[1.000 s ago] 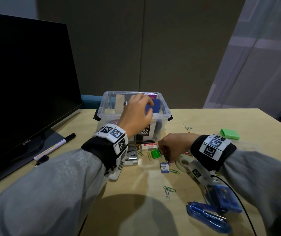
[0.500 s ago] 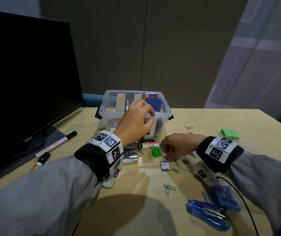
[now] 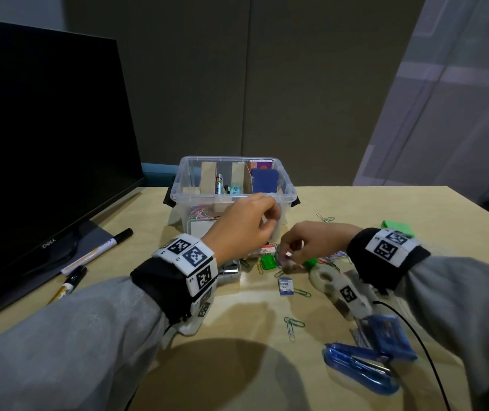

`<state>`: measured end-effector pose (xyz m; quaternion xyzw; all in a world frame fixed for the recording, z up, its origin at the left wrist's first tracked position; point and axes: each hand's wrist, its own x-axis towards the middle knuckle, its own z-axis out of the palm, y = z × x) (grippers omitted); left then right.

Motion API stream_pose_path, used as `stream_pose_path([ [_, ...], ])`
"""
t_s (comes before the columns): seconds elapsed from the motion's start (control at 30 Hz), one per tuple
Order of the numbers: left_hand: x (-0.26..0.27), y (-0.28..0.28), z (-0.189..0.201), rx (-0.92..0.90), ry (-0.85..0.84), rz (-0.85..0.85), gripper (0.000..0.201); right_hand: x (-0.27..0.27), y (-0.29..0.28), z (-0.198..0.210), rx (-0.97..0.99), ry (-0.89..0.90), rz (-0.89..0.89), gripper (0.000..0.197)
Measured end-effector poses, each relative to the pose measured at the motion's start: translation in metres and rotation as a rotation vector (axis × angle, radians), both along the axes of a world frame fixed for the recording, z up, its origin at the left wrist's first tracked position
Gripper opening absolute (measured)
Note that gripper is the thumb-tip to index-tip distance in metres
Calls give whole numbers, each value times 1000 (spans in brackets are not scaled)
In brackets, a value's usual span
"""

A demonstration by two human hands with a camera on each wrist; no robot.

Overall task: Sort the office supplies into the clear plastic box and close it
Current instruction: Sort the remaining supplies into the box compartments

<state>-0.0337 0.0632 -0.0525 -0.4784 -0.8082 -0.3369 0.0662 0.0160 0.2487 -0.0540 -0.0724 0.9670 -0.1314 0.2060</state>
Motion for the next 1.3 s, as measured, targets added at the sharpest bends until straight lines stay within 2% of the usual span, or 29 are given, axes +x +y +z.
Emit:
stream_pose_path([
  [0.1, 6, 8, 4, -94, -37, -48, 18, 4, 6, 13, -225, 1, -120, 23],
  [0.2, 15, 20, 7, -197, 32, -73, 25, 10, 11, 19, -390, -2, -215, 23],
  [0.33, 24, 33, 6, -245, 43, -69, 38, 20, 17, 29, -653, -15, -327, 28],
  [0.4, 27, 37, 5, -242, 58, -78, 35, 27, 21, 33, -739, -44, -367, 33],
  [0.67, 42, 49, 13, -227, 107, -151, 18, 59, 30, 33, -753, 27, -436, 45],
  [0.87, 50, 56, 9, -288, 179, -108, 15, 69, 35, 25, -773, 77, -442, 33],
  [0.97, 52, 58, 5, -290, 198, -64, 14, 72, 39, 25, -610, 112, -443, 23],
  [1.13, 51, 54, -3, -315, 130, 8, 15, 78, 47, 19, 193, 30, -242, 33],
  [1.17, 51, 53, -4, -328, 123, 23, 14, 80, 47, 17, 306, -12, -207, 33],
  [1.3, 50, 48, -8, -338, 105, 44, 11, 85, 46, 7, 563, -180, -140, 37],
])
